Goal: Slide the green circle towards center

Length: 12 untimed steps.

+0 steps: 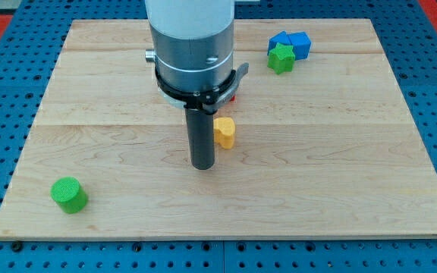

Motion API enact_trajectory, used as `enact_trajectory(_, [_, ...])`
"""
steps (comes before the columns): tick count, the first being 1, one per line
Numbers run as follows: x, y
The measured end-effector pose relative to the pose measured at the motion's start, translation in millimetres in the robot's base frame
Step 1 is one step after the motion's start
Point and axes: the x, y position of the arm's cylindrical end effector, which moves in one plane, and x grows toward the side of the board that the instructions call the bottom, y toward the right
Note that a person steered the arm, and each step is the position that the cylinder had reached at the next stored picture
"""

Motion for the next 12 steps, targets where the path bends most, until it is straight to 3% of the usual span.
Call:
enact_trajectory(2, [-36, 36])
enact_trajectory(3, [-43, 10])
enact_trajectory(4, [46, -9])
enact_trajectory(5, [101, -53])
enact_trajectory(6, [103, -98])
enact_trajectory(7, [101, -171])
enact_trajectory(8, [63, -204])
enact_trajectory(9, [-33, -136])
enact_trajectory(10, [-102, -95])
enact_trajectory(11, [-53, -127])
enact_trajectory(12, [-20, -112])
